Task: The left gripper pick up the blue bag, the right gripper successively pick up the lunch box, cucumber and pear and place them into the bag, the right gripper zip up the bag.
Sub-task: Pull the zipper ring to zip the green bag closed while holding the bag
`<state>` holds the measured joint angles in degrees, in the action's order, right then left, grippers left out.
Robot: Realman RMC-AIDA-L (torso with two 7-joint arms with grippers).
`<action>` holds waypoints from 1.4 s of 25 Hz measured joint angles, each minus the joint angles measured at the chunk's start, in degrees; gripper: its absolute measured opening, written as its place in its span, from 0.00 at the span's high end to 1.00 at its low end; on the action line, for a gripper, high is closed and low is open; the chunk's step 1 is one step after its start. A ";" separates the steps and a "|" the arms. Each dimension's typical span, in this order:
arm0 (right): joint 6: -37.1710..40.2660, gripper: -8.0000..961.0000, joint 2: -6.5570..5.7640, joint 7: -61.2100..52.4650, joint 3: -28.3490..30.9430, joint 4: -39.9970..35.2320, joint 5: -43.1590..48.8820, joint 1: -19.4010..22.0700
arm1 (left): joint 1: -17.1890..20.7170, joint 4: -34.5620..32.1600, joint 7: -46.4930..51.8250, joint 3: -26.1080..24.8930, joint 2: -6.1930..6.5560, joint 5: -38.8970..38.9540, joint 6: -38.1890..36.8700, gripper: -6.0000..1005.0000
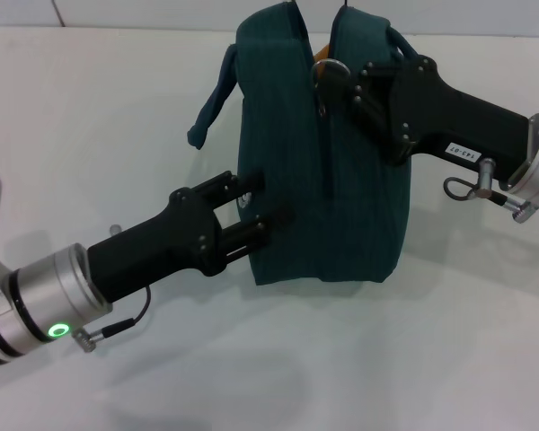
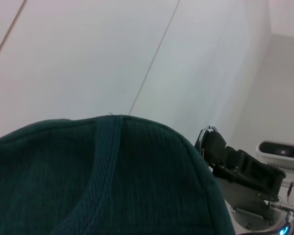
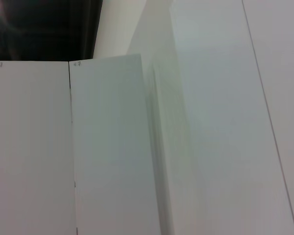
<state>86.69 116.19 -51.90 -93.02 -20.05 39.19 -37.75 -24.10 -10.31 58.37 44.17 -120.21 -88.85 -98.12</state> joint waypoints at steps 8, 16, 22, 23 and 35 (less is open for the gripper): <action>-0.42 0.98 0.00 -0.03 0.02 0.01 0.01 -0.20 | -1.96 1.57 -0.30 0.04 -0.02 -0.10 1.41 0.36; -0.23 0.98 0.00 -0.19 -0.06 0.00 0.01 -0.22 | -1.82 1.69 -2.49 0.02 -0.05 -0.04 2.78 0.52; -0.07 0.98 0.00 -0.21 -0.07 -0.04 -0.27 -0.22 | -1.83 1.69 -2.67 0.04 -0.02 -0.36 2.78 0.67; -0.05 0.98 0.00 -0.21 -0.09 -0.04 -0.43 -0.20 | -1.81 1.70 -2.67 0.04 -0.01 -0.39 2.78 0.69; 0.22 0.98 0.00 -0.22 -0.01 -0.52 -1.99 0.31 | -1.79 1.40 -3.27 3.02 0.34 -0.81 2.76 0.90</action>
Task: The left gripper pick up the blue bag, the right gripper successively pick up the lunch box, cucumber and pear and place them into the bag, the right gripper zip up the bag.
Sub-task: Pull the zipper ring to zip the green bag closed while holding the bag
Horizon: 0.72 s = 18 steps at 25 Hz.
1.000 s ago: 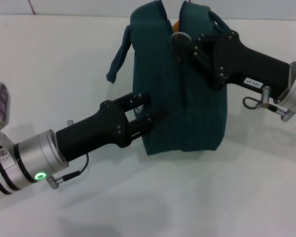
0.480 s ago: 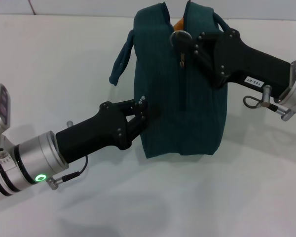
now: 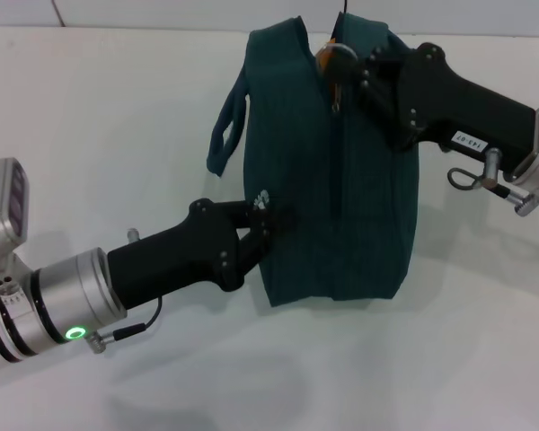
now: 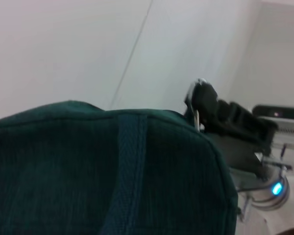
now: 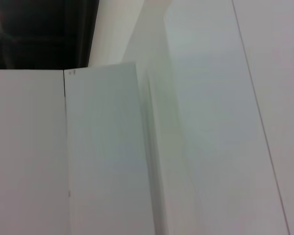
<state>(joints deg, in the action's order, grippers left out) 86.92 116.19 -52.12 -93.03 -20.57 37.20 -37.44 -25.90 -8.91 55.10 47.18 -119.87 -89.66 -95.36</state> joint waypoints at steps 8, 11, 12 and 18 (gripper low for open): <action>0.37 0.98 -0.05 0.00 0.40 -0.78 -1.67 0.44 | 0.67 -0.29 -0.01 2.38 0.28 -2.23 0.00 0.92; 0.14 0.98 -0.09 -0.08 0.42 -0.79 -2.05 0.44 | 1.10 -0.37 -0.05 2.46 0.33 -4.08 0.01 0.92; -0.01 0.98 -0.11 -0.37 0.42 -0.79 -2.16 0.45 | 1.18 -0.40 -0.09 2.48 0.35 -4.74 0.01 0.92; -1.70 0.98 -0.25 -4.39 0.28 -0.45 -2.29 0.24 | 1.81 -0.57 -0.72 3.39 0.57 -6.00 0.03 0.92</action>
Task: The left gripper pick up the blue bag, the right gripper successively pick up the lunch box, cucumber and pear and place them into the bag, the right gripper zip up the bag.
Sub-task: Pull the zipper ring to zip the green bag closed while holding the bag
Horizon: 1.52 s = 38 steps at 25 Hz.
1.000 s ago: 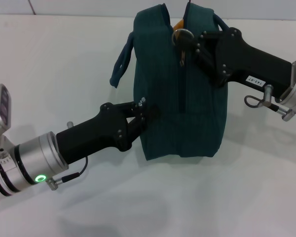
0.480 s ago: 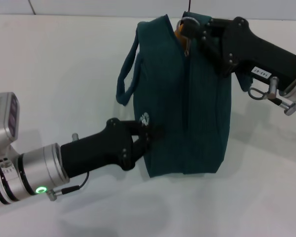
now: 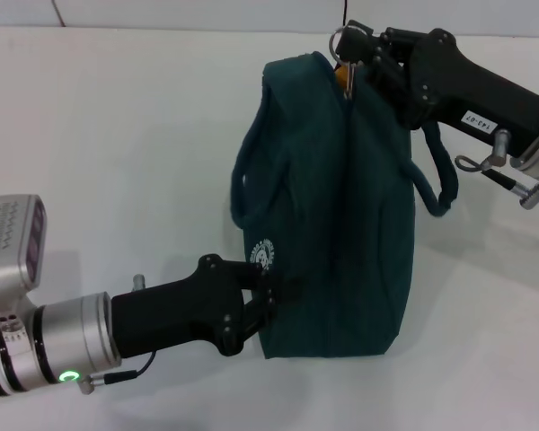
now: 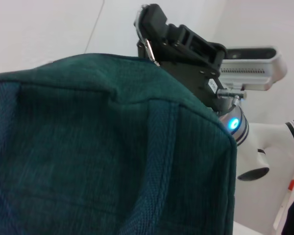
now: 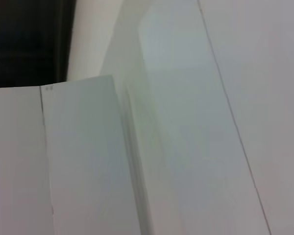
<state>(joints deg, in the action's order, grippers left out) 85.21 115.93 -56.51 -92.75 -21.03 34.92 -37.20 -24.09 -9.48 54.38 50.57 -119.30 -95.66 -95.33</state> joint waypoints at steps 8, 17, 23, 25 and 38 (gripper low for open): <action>0.53 0.98 -0.32 -3.08 0.17 0.16 -0.02 0.68 | 2.15 -2.46 0.34 0.22 0.15 0.12 -0.60 0.92; 1.39 0.98 0.01 -3.19 -1.25 -0.23 0.45 1.07 | 5.47 -2.40 0.14 -7.63 -0.22 2.69 -0.17 0.92; 0.99 0.98 0.08 -2.60 -1.19 -0.40 0.52 0.62 | 6.76 -2.24 0.01 -8.95 -0.38 4.90 -0.77 0.84; 0.80 0.98 0.03 -2.24 -1.11 -0.40 0.54 0.05 | 6.76 -2.27 -0.02 -8.96 -0.40 6.26 -1.61 0.81; -0.68 0.98 -0.09 -1.06 -0.79 -0.42 0.55 -1.33 | 2.52 -6.44 2.12 -8.40 -0.17 7.25 -4.42 0.23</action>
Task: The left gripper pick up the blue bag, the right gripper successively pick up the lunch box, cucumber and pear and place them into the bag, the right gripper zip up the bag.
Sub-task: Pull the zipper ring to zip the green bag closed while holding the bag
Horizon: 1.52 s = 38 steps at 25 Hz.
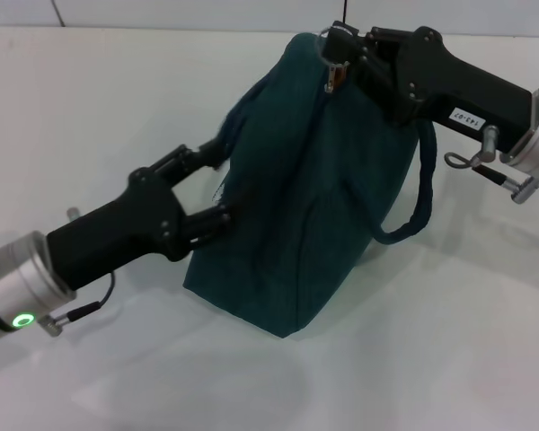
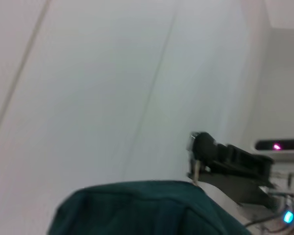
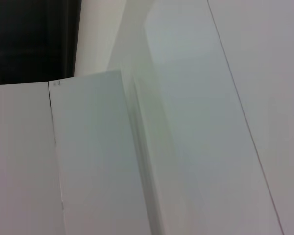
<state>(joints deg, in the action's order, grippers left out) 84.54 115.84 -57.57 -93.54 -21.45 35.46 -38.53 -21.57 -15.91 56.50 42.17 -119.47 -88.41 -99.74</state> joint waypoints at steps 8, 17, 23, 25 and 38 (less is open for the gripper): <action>-0.17 0.98 0.06 0.01 -0.25 0.31 0.00 -0.94 | -2.80 0.29 0.56 -0.11 -0.21 -1.12 1.04 0.12; 0.05 0.98 0.17 -0.09 -0.41 0.28 -0.01 -0.51 | -2.90 -0.02 -0.03 -0.38 -0.18 0.38 1.77 0.24; 0.14 0.98 0.17 -0.12 -0.42 0.37 0.00 -0.47 | -3.10 -0.05 -0.09 -0.13 -0.15 -0.48 2.98 0.38; 0.19 0.98 0.17 -0.13 -0.42 0.38 0.01 -0.43 | -3.11 -0.07 -0.48 -0.11 -0.17 -0.51 3.27 0.46; -0.74 0.98 0.06 -0.63 0.06 0.58 -0.43 0.52 | -2.74 -0.77 -0.82 2.11 0.50 -1.18 -0.59 0.94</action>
<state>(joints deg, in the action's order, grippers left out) 83.80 115.90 -58.20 -93.48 -20.88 35.03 -38.00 -24.31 -16.68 55.68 44.28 -118.98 -89.59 -100.33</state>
